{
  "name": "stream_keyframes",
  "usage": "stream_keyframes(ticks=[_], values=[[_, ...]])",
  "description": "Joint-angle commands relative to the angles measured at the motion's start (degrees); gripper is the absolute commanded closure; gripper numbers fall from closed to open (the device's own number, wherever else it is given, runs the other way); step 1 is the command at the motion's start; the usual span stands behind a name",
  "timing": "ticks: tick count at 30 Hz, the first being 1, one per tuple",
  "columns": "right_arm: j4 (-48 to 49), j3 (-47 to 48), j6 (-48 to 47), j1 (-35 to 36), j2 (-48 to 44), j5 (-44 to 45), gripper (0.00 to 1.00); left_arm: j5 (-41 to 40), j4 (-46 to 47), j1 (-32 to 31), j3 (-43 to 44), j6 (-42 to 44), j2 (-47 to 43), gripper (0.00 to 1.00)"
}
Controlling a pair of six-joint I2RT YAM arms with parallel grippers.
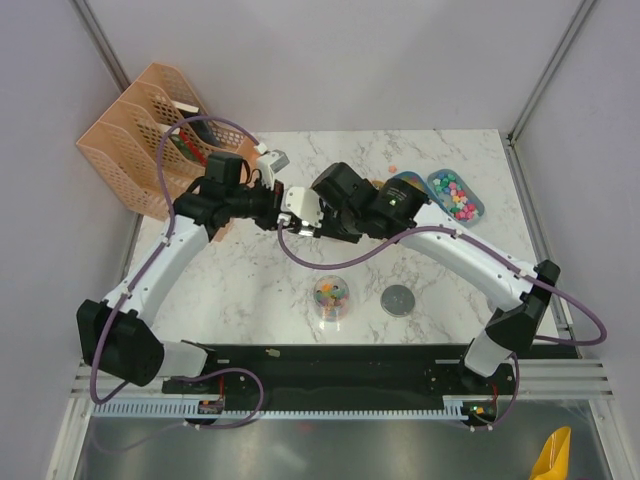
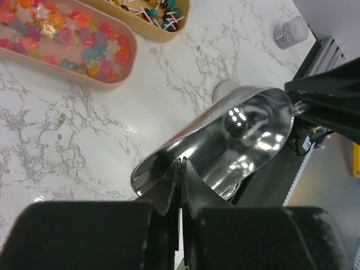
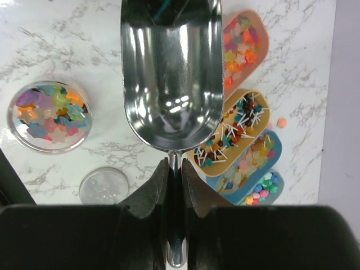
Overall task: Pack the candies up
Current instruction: Adjust the spatula.
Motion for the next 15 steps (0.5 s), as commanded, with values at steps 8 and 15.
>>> stream_keyframes(ticks=[8, 15], values=[[1.77, 5.53, 5.47, -5.51, -5.62, -9.27, 1.00, -1.97, 2.78, 0.11, 4.15, -3.16, 7.18, 0.98], [5.89, -4.30, 6.97, -16.31, -8.78, -1.81, 1.00, -16.20, 3.30, 0.72, 9.52, -2.91, 5.87, 0.90]])
